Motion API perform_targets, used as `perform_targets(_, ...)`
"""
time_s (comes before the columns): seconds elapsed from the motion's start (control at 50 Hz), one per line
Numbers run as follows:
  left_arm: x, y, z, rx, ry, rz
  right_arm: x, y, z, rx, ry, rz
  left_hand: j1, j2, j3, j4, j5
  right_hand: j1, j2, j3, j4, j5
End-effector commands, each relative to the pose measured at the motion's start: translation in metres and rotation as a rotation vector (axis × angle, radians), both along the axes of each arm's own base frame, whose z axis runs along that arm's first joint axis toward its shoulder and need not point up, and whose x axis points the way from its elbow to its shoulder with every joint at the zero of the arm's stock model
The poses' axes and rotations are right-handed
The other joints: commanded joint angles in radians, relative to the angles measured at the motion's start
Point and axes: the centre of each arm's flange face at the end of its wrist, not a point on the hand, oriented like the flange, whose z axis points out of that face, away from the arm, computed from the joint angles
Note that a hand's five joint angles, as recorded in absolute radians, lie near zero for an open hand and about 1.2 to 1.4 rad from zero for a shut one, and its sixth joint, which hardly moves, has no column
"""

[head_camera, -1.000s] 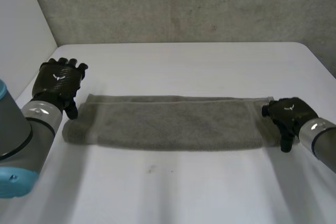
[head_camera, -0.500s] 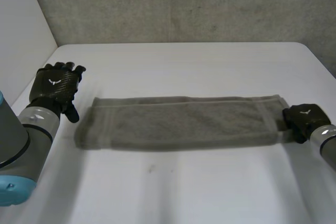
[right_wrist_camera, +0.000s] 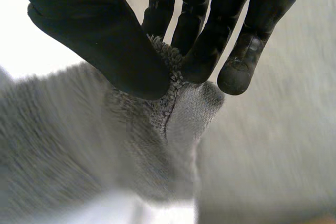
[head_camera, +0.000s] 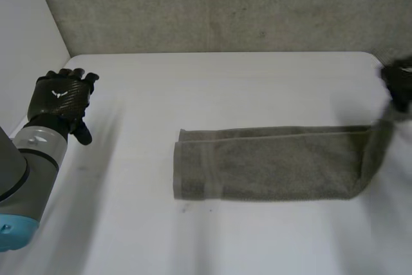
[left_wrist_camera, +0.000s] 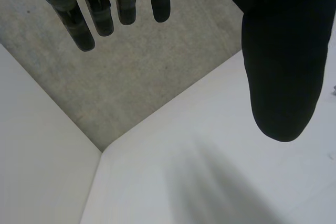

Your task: Fold the towel.

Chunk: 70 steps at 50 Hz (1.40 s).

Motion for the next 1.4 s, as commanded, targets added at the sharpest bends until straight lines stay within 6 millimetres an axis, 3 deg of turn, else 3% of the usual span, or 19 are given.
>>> perform_targets(0.02, 0.0, 0.002, 0.002, -0.005, 0.003, 0.0, 0.155, 0.093, 0.001, -0.047, -0.102, 0.462, -0.004, 0.008, 0.004, 0.005, -0.027, 0.294, 0.068, 0.036, 0.038, 0.223)
perform_targets(0.08, 0.001, 0.004, 0.001, -0.002, 0.001, 0.0, 0.181, 0.117, -0.013, -0.022, -0.094, 0.553, -0.004, 0.008, 0.004, 0.005, -0.027, 0.294, 0.068, 0.036, 0.038, 0.223)
perform_targets(0.12, 0.001, 0.005, 0.001, 0.0, 0.002, -0.001, 0.213, 0.157, -0.04, 0.034, -0.068, 0.68, -0.004, 0.008, 0.004, 0.005, -0.027, 0.294, 0.068, 0.036, 0.038, 0.223)
perform_targets(0.18, -0.001, 0.007, 0.0, 0.004, 0.0, -0.009, 0.229, 0.183, -0.065, 0.102, -0.048, 0.756, -0.004, 0.008, 0.004, 0.005, -0.027, 0.294, 0.068, 0.036, 0.038, 0.223)
perform_targets(0.3, -0.004, 0.008, 0.0, 0.0, -0.002, -0.017, 0.233, 0.199, -0.087, 0.171, -0.014, 0.79, -0.004, 0.008, 0.004, 0.005, -0.027, 0.263, 0.037, 0.005, 0.007, 0.192)
perform_targets(0.32, -0.004, 0.007, 0.002, -0.004, -0.001, -0.018, 0.23, 0.199, -0.088, 0.182, -0.008, 0.78, -0.004, 0.008, 0.004, 0.005, -0.027, -0.411, -0.638, -0.669, -0.668, -0.482)
perform_targets(0.34, -0.004, 0.007, 0.002, -0.004, -0.001, -0.018, 0.23, 0.199, -0.088, 0.182, -0.008, 0.78, -0.004, 0.008, 0.004, 0.005, -0.027, -0.418, -0.644, -0.676, -0.675, -0.489)
perform_targets(0.36, -0.005, 0.007, 0.003, -0.007, 0.0, -0.021, 0.228, 0.198, -0.084, 0.182, -0.012, 0.77, -0.004, 0.008, 0.004, 0.005, -0.027, -0.928, -1.154, -1.185, -1.184, -0.999)
perform_targets(0.42, -0.011, 0.007, 0.006, -0.021, 0.0, -0.042, 0.219, 0.189, -0.069, 0.174, -0.034, 0.726, -0.004, 0.008, 0.004, 0.005, -0.027, -0.928, -1.154, -1.185, -1.184, -0.999)
perform_targets(0.46, -0.022, 0.009, 0.014, -0.046, 0.007, -0.074, 0.187, 0.159, -0.055, 0.185, -0.076, 0.599, -0.004, 0.008, 0.004, 0.005, -0.027, -0.928, -1.154, -1.185, -1.184, -0.999)
perform_targets(0.54, -0.036, 0.012, 0.018, -0.061, 0.018, -0.117, 0.154, 0.137, -0.048, 0.201, -0.132, 0.484, -0.004, 0.008, 0.004, 0.005, -0.027, -0.928, -1.154, -1.185, -1.184, -0.999)
perform_targets(0.76, -0.084, 0.03, 0.016, -0.068, 0.022, -0.258, 0.078, 0.13, -0.095, 0.403, -0.141, 0.263, -0.004, 0.008, 0.004, 0.005, -0.027, -0.928, -1.154, -1.185, -1.184, -0.999)
perform_targets(0.86, -0.09, 0.037, 0.015, -0.063, 0.021, -0.265, 0.063, 0.125, -0.108, 0.436, -0.138, 0.212, -0.004, 0.008, 0.004, 0.005, -0.027, -0.503, -0.729, -0.761, -0.76, -0.574)
perform_targets(0.9, -0.089, 0.039, 0.013, -0.055, 0.018, -0.255, 0.059, 0.115, -0.108, 0.38, -0.127, 0.199, -0.004, 0.008, 0.004, 0.005, -0.027, 0.23, 0.004, -0.028, -0.027, 0.159)
perform_targets(0.98, -0.087, 0.041, 0.013, -0.053, 0.017, -0.247, 0.058, 0.101, -0.1, 0.287, -0.117, 0.194, -0.004, 0.008, 0.004, 0.005, -0.027, 0.294, 0.068, 0.036, 0.038, 0.223)
perform_targets(1.08, -0.085, 0.043, 0.014, -0.051, 0.015, -0.242, 0.082, 0.091, -0.071, 0.133, -0.114, 0.262, -0.004, 0.008, 0.004, 0.005, -0.027, 0.294, 0.068, 0.036, 0.038, 0.223)
perform_targets(1.16, -0.079, 0.047, 0.024, -0.078, 0.025, -0.233, 0.149, 0.12, -0.048, 0.044, -0.119, 0.466, -0.004, 0.008, 0.004, 0.005, -0.027, 0.294, 0.068, 0.036, 0.038, 0.223)
perform_targets(1.28, -0.066, 0.046, 0.031, -0.092, 0.026, -0.189, 0.216, 0.18, -0.073, 0.092, -0.035, 0.697, -0.004, 0.008, 0.004, 0.005, -0.027, 0.294, 0.068, 0.036, 0.038, 0.223)
perform_targets(1.4, -0.058, 0.045, 0.029, -0.087, 0.025, -0.163, 0.235, 0.217, -0.108, 0.154, 0.112, 0.818, -0.004, 0.008, 0.004, 0.005, -0.027, 0.294, 0.068, 0.036, 0.038, 0.223)
